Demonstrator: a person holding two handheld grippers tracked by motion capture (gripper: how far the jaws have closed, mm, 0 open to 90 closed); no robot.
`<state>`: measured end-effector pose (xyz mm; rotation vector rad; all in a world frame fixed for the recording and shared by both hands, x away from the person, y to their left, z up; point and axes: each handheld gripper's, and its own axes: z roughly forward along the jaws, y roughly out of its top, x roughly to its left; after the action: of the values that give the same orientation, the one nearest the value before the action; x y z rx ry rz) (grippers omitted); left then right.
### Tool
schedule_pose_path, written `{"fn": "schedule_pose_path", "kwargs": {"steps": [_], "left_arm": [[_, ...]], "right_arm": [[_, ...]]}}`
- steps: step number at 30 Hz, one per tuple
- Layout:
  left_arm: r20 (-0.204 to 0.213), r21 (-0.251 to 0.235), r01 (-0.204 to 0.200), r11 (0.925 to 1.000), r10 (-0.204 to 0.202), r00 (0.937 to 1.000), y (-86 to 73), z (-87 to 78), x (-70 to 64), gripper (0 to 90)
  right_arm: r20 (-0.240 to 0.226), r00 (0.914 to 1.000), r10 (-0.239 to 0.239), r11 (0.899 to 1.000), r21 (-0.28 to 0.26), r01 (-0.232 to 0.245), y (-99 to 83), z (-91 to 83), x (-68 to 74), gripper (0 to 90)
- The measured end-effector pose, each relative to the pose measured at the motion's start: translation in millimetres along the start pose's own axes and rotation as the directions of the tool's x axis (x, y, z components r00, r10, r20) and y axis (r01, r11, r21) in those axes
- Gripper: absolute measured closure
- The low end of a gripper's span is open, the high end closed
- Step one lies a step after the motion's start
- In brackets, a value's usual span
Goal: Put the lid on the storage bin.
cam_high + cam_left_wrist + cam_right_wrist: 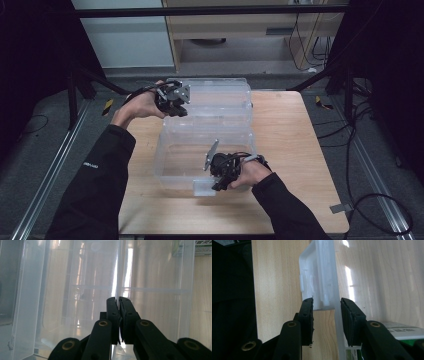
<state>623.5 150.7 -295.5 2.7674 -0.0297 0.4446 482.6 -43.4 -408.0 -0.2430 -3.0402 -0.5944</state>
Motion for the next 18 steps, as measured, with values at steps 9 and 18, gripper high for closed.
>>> {"fn": "schedule_pose_path", "kwargs": {"steps": [9,18], "left_arm": [[0.025,0.020,-0.008,0.9998,0.007,0.9997,2.7,-6.3,-7.0,88.1],[0.028,0.025,-0.023,0.9994,0.023,0.9993,6.8,-13.1,-15.8,88.5]], "right_arm": [[-0.015,0.9999,0.006,1.000,0.003,-0.006,-0.8,0.2,0.9,64.0],[-0.005,0.9999,0.012,1.000,0.000,-0.012,-0.7,0.6,2.3,64.3]]}}
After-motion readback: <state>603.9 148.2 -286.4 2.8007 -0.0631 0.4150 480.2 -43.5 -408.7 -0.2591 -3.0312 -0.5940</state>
